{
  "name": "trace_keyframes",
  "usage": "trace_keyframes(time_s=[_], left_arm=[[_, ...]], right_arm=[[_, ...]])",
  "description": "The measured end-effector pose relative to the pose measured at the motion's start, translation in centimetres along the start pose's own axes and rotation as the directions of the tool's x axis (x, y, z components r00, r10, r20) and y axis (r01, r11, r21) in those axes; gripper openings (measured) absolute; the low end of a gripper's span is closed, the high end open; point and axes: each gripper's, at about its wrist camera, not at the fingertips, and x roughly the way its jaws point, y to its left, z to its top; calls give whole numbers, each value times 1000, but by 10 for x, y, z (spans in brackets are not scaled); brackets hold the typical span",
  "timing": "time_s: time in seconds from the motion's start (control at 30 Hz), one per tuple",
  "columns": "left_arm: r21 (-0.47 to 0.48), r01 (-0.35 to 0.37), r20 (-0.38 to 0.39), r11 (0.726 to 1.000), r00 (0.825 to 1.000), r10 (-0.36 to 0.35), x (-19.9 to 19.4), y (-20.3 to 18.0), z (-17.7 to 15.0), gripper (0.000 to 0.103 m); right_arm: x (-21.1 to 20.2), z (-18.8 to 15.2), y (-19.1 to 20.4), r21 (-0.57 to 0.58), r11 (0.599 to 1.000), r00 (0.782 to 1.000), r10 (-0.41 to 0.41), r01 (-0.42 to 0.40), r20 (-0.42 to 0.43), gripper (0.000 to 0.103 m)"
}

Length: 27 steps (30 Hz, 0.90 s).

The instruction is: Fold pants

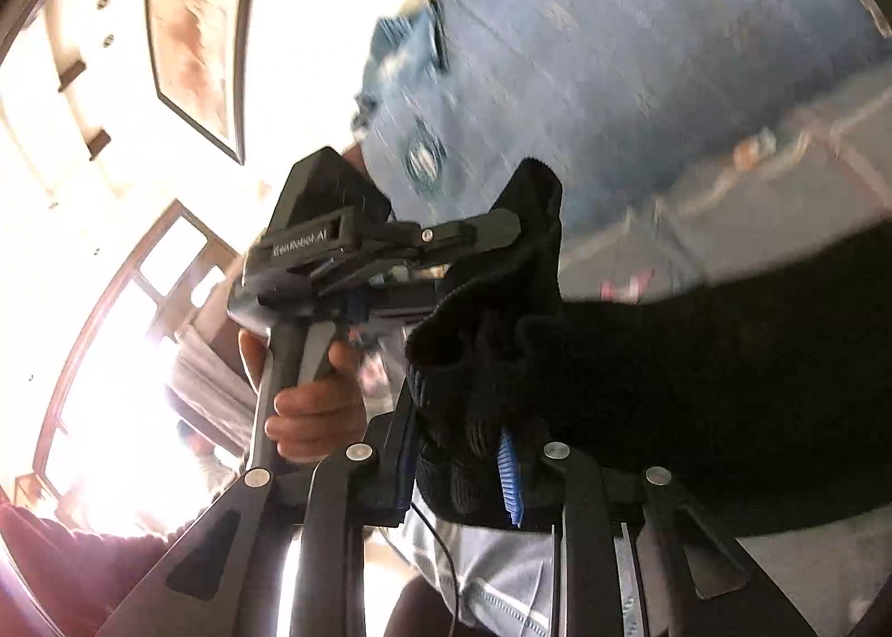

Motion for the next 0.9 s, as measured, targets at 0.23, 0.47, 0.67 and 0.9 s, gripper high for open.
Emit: trace_keyframes(time_s=[0.23, 0.47, 0.67, 0.9], left_arm=[[94, -80, -71, 992, 994, 87, 107, -60, 30, 36], [155, -350, -107, 924, 924, 368, 189, -50, 13, 41], [103, -282, 3, 954, 959, 283, 119, -73, 15, 42], [-42, -493, 295, 869, 825, 483, 31, -44, -27, 86]], right_arm=[[-72, 8, -43, 80, 986, 977, -159, 149, 144, 24], [-93, -19, -130, 238, 929, 952, -302, 282, 51, 21], [-119, -11, -110, 178, 938, 946, -314, 296, 81, 28], [-139, 27, -94, 134, 927, 919, -367, 350, 141, 55]])
